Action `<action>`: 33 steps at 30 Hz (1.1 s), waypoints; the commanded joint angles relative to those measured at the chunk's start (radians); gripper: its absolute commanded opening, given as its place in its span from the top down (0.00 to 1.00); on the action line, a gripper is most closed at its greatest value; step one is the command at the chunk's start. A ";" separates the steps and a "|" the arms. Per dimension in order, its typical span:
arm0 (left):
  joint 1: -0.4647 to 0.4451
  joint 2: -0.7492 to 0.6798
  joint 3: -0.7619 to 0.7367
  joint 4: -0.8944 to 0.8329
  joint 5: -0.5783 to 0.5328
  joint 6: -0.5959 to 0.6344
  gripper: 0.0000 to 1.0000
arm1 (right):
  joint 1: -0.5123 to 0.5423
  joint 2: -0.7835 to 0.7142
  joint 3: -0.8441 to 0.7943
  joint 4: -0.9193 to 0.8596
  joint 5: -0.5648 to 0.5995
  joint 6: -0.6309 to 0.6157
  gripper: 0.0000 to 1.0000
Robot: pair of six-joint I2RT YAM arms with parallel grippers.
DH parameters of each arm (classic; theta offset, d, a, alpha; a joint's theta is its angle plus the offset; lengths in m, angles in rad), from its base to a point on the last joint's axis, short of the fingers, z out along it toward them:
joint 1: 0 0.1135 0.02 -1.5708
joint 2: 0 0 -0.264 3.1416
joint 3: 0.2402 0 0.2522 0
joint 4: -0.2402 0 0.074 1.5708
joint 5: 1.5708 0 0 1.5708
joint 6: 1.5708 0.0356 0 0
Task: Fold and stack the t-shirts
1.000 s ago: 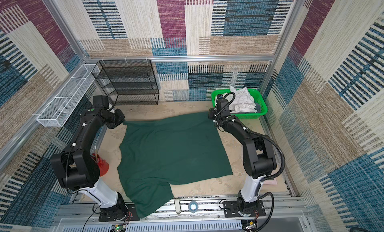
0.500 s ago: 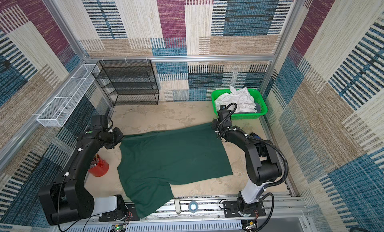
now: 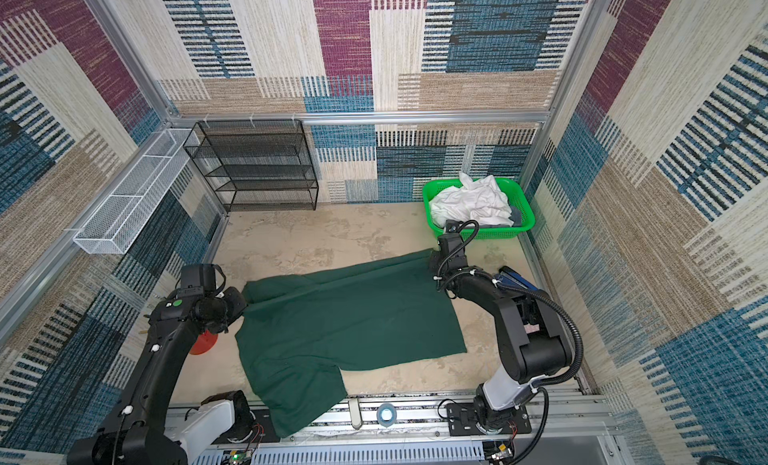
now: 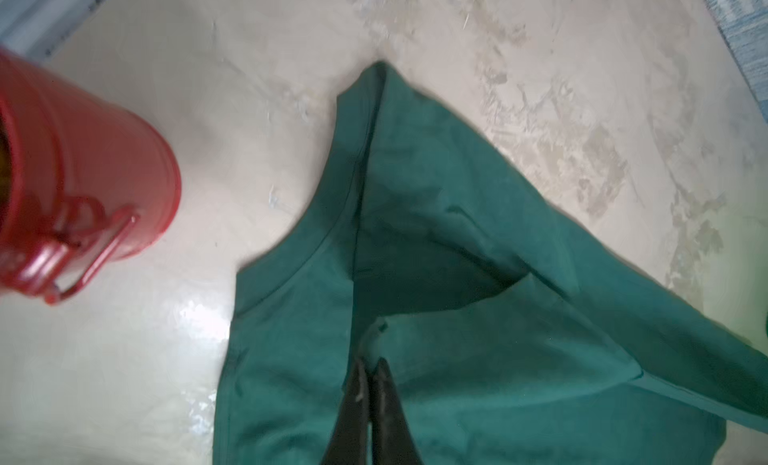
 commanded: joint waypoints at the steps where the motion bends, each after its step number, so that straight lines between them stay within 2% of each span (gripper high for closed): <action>1: 0.000 -0.052 -0.064 -0.026 0.039 -0.048 1.00 | -0.001 -0.019 -0.022 0.046 0.015 0.032 1.00; 3: 0.001 -0.089 -0.127 -0.019 0.089 -0.077 0.98 | -0.001 -0.028 -0.049 0.046 0.005 0.058 1.00; 5: -0.007 -0.136 -0.192 0.001 0.143 -0.124 0.92 | -0.001 -0.050 -0.090 0.062 0.016 0.092 0.88; 8: -0.019 -0.214 -0.261 0.016 0.213 -0.204 0.79 | -0.001 -0.101 -0.148 0.085 0.044 0.143 0.74; 11: -0.039 -0.283 -0.270 0.005 0.199 -0.250 0.67 | 0.000 -0.173 -0.198 0.119 0.058 0.172 0.63; 13: -0.044 -0.314 -0.257 -0.001 0.158 -0.238 0.63 | 0.002 -0.214 -0.207 0.121 0.055 0.178 0.60; 15: -0.055 -0.306 -0.263 0.065 0.154 -0.209 0.58 | 0.005 -0.238 -0.207 0.137 0.018 0.169 0.57; 18: -0.085 -0.132 -0.220 0.202 0.254 -0.132 0.54 | 0.019 -0.187 -0.140 0.102 -0.099 0.126 0.55; 19: -0.113 -0.052 -0.182 0.219 0.256 -0.101 0.53 | 0.027 -0.154 -0.109 0.077 -0.137 0.111 0.55; 24: -0.310 0.293 0.056 0.199 0.083 0.038 0.50 | 0.118 0.003 -0.005 -0.009 -0.198 0.083 0.54; 29: -0.375 0.526 0.192 0.164 -0.033 0.073 0.50 | 0.166 0.120 0.041 -0.050 -0.233 0.103 0.51; 33: -0.394 0.611 0.240 0.165 -0.059 0.082 0.52 | 0.168 0.171 0.049 -0.075 -0.226 0.107 0.50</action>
